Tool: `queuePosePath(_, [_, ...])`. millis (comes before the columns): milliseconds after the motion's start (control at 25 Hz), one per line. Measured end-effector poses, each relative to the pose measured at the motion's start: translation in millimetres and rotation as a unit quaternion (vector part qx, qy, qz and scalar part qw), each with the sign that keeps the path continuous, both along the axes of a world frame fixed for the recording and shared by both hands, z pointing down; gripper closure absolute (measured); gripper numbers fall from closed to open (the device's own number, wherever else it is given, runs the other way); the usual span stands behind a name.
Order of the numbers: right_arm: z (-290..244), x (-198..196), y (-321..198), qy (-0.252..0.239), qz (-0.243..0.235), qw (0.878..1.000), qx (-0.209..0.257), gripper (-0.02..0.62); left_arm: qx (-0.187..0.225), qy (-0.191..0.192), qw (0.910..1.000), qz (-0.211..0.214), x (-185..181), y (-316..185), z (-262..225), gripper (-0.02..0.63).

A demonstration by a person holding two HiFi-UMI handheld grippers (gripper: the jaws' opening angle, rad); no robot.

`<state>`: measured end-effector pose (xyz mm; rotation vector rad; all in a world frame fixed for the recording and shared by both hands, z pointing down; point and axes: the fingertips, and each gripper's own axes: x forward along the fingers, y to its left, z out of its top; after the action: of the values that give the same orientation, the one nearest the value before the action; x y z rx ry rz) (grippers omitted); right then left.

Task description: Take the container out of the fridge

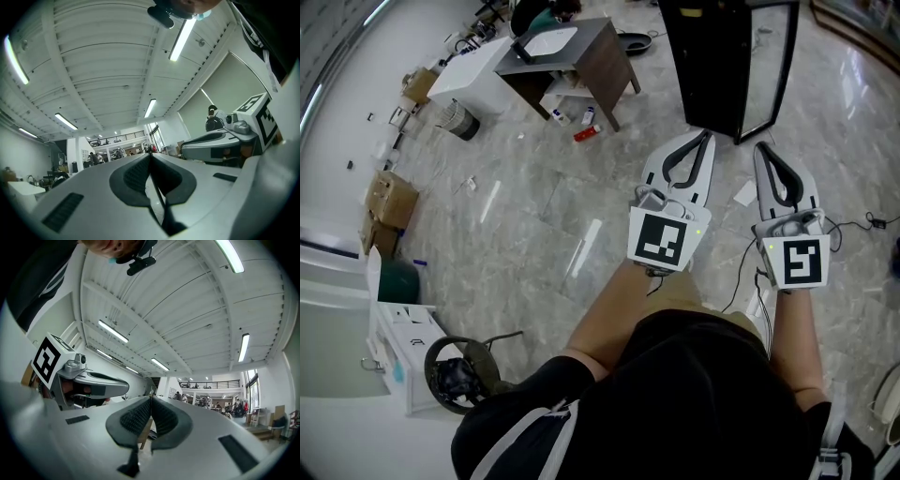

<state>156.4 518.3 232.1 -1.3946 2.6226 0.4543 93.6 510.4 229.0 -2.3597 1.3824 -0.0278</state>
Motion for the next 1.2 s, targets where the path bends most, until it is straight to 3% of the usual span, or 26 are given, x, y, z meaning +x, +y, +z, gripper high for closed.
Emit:
queuePosePath(280, [14, -16, -84, 0.013, 0.012, 1.000, -0.007, 0.558, 0.002, -0.001, 1.0000, 0.007, -20, -82, 11, 0.581])
queuePosePath(520, [22, -51, -203, 0.034, 0.025, 0.999, -0.014, 0.558, 0.005, 0.010, 0.9999, 0.012, -51, -203, 13, 0.581])
queuePosePath(600, [11, -66, -245, 0.012, 0.022, 1.000, -0.006, 0.558, 0.004, 0.010, 0.9998, 0.017, -63, -246, 8, 0.581])
queuePosePath(880, [4, -110, -384, 0.025, 0.037, 0.999, -0.010, 0.558, -0.023, -0.005, 0.9991, 0.036, -100, -386, 3, 0.581])
queuePosePath(1000, [-8, -125, -431, 0.002, 0.044, 0.999, -0.003, 0.558, -0.015, -0.006, 0.9988, 0.046, -111, -435, 3, 0.581])
queuePosePath(1200, [-3, -139, -491, 0.009, 0.060, 0.998, -0.010, 0.558, -0.020, -0.002, 0.9980, 0.061, -127, -498, 6, 0.581])
